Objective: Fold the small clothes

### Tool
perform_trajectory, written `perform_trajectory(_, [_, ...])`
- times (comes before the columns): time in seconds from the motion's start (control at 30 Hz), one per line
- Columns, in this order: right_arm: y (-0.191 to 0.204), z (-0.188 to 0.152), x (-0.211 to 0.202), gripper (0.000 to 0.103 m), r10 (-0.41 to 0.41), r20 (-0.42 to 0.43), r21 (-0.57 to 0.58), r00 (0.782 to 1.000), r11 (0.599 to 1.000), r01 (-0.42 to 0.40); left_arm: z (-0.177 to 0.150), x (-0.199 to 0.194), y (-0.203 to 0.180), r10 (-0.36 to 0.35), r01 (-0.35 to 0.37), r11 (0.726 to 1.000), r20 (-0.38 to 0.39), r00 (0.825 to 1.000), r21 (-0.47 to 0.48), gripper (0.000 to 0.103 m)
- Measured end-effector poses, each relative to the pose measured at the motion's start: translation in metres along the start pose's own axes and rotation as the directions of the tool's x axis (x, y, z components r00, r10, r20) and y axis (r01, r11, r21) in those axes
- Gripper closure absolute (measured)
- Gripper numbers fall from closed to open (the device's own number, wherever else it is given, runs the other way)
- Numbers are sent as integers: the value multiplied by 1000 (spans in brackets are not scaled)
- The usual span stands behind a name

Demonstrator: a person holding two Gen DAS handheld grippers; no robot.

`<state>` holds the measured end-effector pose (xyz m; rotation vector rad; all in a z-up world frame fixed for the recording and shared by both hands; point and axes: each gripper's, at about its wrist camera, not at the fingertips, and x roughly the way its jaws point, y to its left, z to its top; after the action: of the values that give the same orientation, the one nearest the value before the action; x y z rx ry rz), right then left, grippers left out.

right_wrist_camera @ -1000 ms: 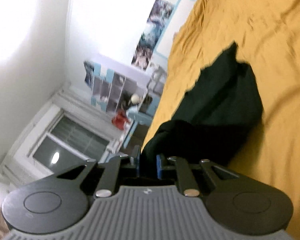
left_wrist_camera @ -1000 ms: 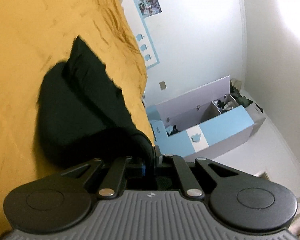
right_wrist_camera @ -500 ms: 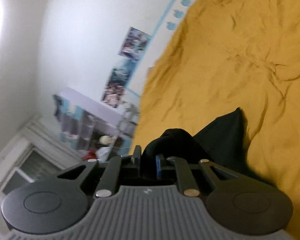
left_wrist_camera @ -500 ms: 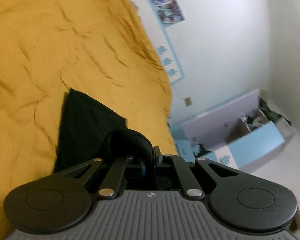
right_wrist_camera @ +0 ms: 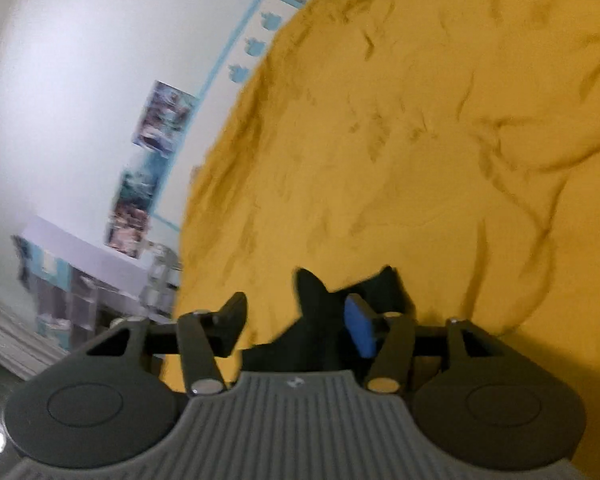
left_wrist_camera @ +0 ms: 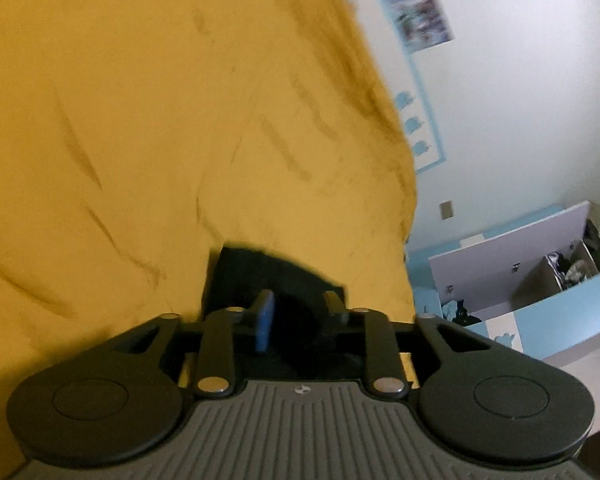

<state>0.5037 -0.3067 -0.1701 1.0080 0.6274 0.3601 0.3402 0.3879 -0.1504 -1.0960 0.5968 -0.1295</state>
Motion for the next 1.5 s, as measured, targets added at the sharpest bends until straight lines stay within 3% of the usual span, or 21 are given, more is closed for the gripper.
perform_trajectory(0.13, [8, -13, -67, 39, 15, -31, 5, 999, 1000, -15, -28, -60, -19, -37, 35, 998, 24, 999, 55, 50])
perform_trajectory(0.23, [11, -36, -116, 37, -37, -91, 17, 995, 999, 39, -73, -93, -33, 7, -8, 997, 10, 1000, 73, 37])
perform_trajectory(0.37, [11, -72, -154, 34, -122, -175, 11, 977, 992, 126, -134, -118, -38, 208, -208, 977, 14, 978, 48, 36])
perform_trajectory(0.57, [-13, -118, -166, 34, -162, -256, 74, 953, 980, 186, -200, -119, -11, 180, -182, 973, -29, 983, -143, 36])
perform_trajectory(0.73, [-25, -122, -148, 35, -186, -208, 141, 960, 966, 218, -198, -96, 14, 226, -216, 954, 23, 974, -209, 36])
perform_trajectory(0.87, [-27, -120, -132, 34, -194, -191, 169, 962, 959, 227, -186, -75, 20, 231, -201, 944, 89, 969, -261, 36])
perform_trajectory(1.1, [-13, -117, -89, 31, -233, -143, 123, 962, 960, 251, -169, -40, 16, 238, -206, 942, 95, 967, -265, 36])
perform_trajectory(1.13, [-11, -118, -84, 35, -241, -138, 101, 961, 962, 255, -168, -38, 15, 227, -195, 946, 98, 969, -259, 39])
perform_trajectory(1.17, [-8, -118, -79, 52, -266, -134, 69, 955, 958, 277, -168, -37, 14, 221, -189, 949, 104, 970, -254, 57])
perform_trajectory(1.2, [-4, -119, -75, 61, -292, -133, 32, 947, 954, 298, -168, -37, 15, 218, -186, 950, 106, 970, -250, 83])
perform_trajectory(1.23, [-4, -120, -72, 77, -291, -134, 19, 947, 955, 297, -169, -38, 16, 205, -173, 953, 110, 972, -248, 89])
perform_trajectory(1.27, [-4, -120, -69, 87, -284, -135, 22, 949, 957, 289, -169, -38, 16, 197, -164, 955, 114, 974, -246, 89])
perform_trajectory(1.37, [3, -115, -67, 95, -297, -131, 2, 946, 954, 299, -167, -40, 7, 199, -173, 964, 121, 972, -201, 92])
perform_trajectory(1.5, [21, -102, -77, 103, -257, -120, 1, 959, 966, 259, -159, -53, -15, 158, -132, 977, 152, 976, -166, 96])
